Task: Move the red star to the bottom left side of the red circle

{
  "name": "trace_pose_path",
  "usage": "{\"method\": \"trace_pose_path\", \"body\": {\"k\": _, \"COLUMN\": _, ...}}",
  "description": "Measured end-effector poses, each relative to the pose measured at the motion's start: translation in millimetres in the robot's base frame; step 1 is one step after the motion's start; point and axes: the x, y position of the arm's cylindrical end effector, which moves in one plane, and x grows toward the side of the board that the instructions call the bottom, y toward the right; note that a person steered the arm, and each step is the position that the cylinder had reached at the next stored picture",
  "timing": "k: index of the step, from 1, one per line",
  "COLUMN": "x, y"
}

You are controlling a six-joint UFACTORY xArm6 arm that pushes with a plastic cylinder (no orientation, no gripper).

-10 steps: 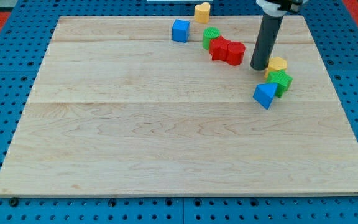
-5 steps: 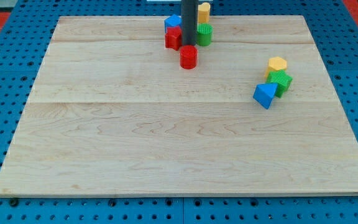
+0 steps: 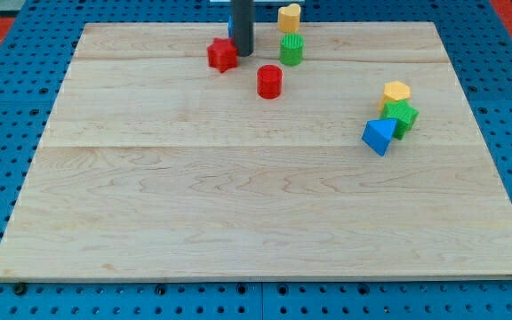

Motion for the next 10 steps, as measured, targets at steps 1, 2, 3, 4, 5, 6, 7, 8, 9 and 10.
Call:
{"method": "trace_pose_path", "body": {"k": 1, "x": 29, "y": -27}}
{"method": "trace_pose_path", "body": {"k": 2, "x": 24, "y": -27}}
{"method": "trace_pose_path", "body": {"k": 3, "x": 23, "y": -27}}
{"method": "trace_pose_path", "body": {"k": 4, "x": 23, "y": -27}}
{"method": "trace_pose_path", "body": {"k": 5, "x": 10, "y": -27}}
{"method": "trace_pose_path", "body": {"k": 6, "x": 7, "y": -30}}
{"method": "trace_pose_path", "body": {"k": 7, "x": -18, "y": -38}}
{"method": "trace_pose_path", "body": {"k": 8, "x": -32, "y": -54}}
{"method": "trace_pose_path", "body": {"k": 9, "x": 5, "y": -88}}
{"method": "trace_pose_path", "body": {"k": 10, "x": 61, "y": -75}}
